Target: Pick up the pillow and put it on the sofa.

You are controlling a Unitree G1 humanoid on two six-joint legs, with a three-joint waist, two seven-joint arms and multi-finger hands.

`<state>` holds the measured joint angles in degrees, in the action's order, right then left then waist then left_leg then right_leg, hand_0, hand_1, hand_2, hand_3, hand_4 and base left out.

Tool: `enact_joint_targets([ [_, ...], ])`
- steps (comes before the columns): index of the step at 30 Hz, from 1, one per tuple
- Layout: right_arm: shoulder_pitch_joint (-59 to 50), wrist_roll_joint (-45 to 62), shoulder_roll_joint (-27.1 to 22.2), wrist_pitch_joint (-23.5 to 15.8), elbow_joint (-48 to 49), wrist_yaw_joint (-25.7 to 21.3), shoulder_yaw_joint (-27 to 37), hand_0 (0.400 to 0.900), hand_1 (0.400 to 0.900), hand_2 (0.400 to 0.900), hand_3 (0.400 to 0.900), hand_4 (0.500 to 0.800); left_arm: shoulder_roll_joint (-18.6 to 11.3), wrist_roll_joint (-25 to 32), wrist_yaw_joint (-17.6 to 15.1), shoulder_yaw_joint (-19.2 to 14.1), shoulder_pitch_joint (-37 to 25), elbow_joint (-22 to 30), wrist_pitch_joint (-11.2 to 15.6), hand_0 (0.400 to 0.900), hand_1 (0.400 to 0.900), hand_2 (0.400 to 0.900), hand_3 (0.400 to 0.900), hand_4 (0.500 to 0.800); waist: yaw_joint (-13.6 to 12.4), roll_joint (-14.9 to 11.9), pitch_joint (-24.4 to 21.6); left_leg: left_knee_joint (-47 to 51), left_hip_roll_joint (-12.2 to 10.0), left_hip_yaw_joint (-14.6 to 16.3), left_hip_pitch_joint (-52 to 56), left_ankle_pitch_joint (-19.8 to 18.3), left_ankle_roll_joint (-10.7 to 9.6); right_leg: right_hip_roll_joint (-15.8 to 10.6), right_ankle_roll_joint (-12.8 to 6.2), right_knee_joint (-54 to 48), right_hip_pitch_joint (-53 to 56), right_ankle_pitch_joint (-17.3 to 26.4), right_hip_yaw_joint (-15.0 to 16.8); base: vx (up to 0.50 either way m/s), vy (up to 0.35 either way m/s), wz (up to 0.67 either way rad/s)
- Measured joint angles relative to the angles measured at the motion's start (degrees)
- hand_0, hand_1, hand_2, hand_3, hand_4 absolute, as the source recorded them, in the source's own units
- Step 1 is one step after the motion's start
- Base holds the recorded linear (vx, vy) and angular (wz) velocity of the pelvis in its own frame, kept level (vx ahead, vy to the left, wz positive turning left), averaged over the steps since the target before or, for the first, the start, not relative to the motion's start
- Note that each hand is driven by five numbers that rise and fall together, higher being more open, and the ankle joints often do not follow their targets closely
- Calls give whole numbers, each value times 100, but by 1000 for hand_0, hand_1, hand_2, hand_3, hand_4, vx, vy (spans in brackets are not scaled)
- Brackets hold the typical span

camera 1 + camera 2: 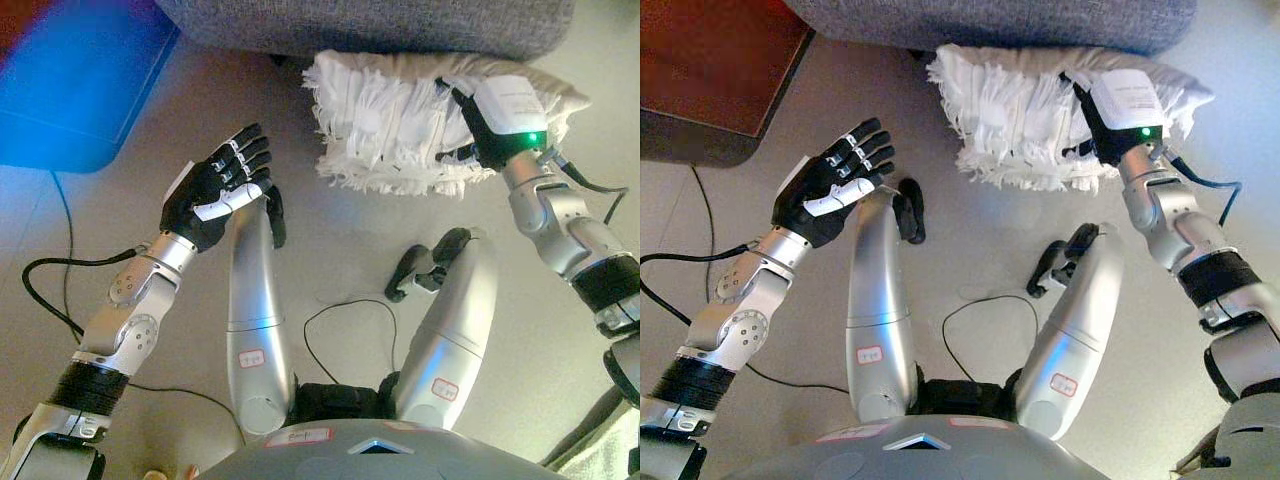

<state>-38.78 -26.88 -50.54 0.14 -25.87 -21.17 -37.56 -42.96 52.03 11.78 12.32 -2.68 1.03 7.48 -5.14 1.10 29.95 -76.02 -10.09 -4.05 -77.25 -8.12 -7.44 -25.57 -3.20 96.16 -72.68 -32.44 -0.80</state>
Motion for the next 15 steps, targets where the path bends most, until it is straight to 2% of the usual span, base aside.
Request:
enact_joint_targets([
  [3, -84, 3, 120, 116, -180, -108, -23, 900, 900, 900, 900, 800, -1, 1, -1, 13, -66, 1, -2, 900, 900, 900, 900, 800, -12, 0, 0, -1, 24, 8, -82, -6, -5, -38, 19, 27, -71, -10, 25, 8, -9, 7],
  [4, -98, 2, 143, 145, -204, -105, -35, 900, 900, 900, 900, 800, 3, 2, 6, 23, -7, 17, -4, 900, 900, 900, 900, 800, -10, 24, -5, -355, 49, -11, -77, -195, 116, -77, 23, 72, -82, -19, 57, 21, 5, 5],
  [5, -117, 2, 140, 171, -185, -107, -35, 900, 900, 900, 900, 800, -8, 2, 9, 28, 97, 62, -11, 900, 900, 900, 900, 800, -30, 105, -3, -664, 60, -58, -45, -515, 31, -92, -4, 158, -81, -28, 59, 30, 11, 4],
  [6, -125, 1, 142, 190, -189, -110, -42, 900, 900, 900, 900, 800, -18, 2, 14, 33, 117, 65, -54, 900, 900, 900, 900, 800, -35, 133, -5, -752, 53, -43, -88, -584, 1, -89, -34, 225, -118, -32, 76, 0, 0, 0],
  [10, -269, -51, 150, 331, -348, -84, -106, 900, 900, 900, 900, 800, -41, 10, 29, 33, -48, 65, -78, 900, 900, 900, 900, 800, -61, 165, -4, -669, 42, -27, -194, -586, 2, -122, -18, 256, -164, -59, 82, 44, 17, -2],
  [11, -340, -72, 157, 347, -408, -90, -129, 900, 900, 900, 900, 800, -44, 14, 31, 34, -52, 76, -78, 900, 900, 900, 900, 800, -71, 169, -4, -957, 65, -48, -177, -711, 104, -141, 6, 276, -181, -74, 115, 33, 11, -1],
  [12, -381, -87, 161, 355, -411, -102, -150, 900, 900, 900, 900, 800, -44, 14, 38, 34, 74, 126, -79, 900, 900, 900, 900, 800, -111, 206, -5, -1377, 62, -96, -2, -1115, 205, -129, -25, 364, -185, -96, 158, 31, 11, -1],
  [13, -390, -95, 159, 381, -403, -189, -156, 900, 900, 900, 900, 800, -42, 15, 70, 49, 128, 158, -95, 900, 900, 900, 900, 800, -140, 261, -4, -1465, 35, -132, 29, -1285, -27, -106, -38, 448, -186, -100, 157, 0, 0, 0],
  [15, -390, -95, 172, 483, -423, -269, -216, 900, 900, 900, 900, 800, -42, 16, 81, 144, 84, 170, -118, 900, 900, 900, 900, 800, -139, 267, -5, -1489, 66, -136, -1, -1292, -29, -117, -64, 487, -191, -123, 170, 14, 25, -4],
])
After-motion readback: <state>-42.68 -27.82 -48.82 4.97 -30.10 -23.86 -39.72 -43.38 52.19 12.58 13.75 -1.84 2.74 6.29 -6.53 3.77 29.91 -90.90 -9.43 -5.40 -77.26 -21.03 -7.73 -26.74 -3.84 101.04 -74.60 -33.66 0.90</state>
